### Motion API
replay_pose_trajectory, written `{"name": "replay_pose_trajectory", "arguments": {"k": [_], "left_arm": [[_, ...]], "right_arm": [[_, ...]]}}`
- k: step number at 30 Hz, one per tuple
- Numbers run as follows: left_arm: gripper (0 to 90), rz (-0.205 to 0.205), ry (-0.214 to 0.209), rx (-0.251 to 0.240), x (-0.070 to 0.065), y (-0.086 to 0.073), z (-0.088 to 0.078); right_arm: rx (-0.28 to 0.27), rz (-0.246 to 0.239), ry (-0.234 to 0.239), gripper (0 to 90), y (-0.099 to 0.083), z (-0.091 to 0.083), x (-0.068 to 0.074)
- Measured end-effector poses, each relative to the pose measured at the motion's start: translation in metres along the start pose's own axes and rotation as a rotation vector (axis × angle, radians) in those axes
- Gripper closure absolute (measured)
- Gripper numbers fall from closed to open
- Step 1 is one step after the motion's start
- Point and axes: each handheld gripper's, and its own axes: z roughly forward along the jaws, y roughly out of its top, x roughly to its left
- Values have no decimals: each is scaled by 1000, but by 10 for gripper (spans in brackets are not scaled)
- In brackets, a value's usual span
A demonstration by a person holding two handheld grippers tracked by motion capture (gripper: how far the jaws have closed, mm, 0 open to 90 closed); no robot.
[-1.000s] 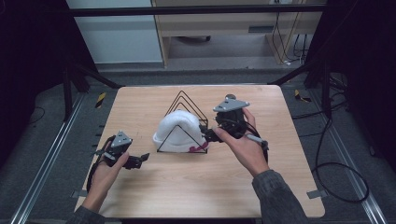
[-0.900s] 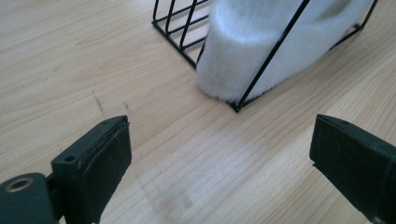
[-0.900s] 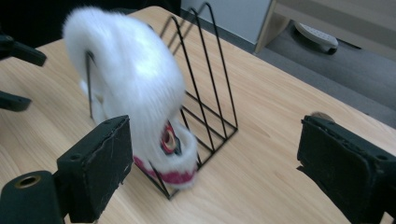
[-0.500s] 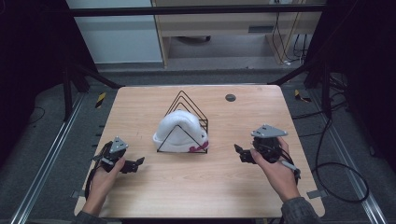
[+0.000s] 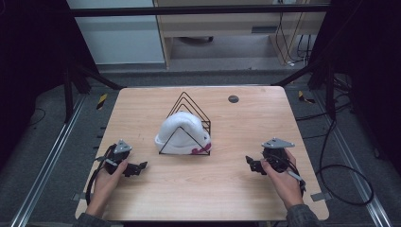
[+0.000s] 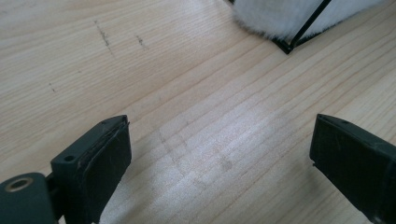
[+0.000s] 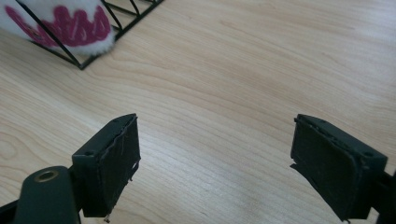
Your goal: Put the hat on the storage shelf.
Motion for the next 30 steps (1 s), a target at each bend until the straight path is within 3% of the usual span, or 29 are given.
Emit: {"name": "replay_pose_trajectory", "arguments": {"k": [3,10,23,30], "left_arm": [[50,-10,-12,11,1,-2,3],[44,-11,0,-30,1,-9,3],[18,-7,3,-19,-1,-8,4],[10,-6,2,-19,-1,-8,4]], "right_arm": [[10,1,-3,154,-3,9,-4],[0,26,-24,156,-2,27,-2],[-2,85,-49,138,2,51,5],[16,67,-78,133,-8,59,10]]}}
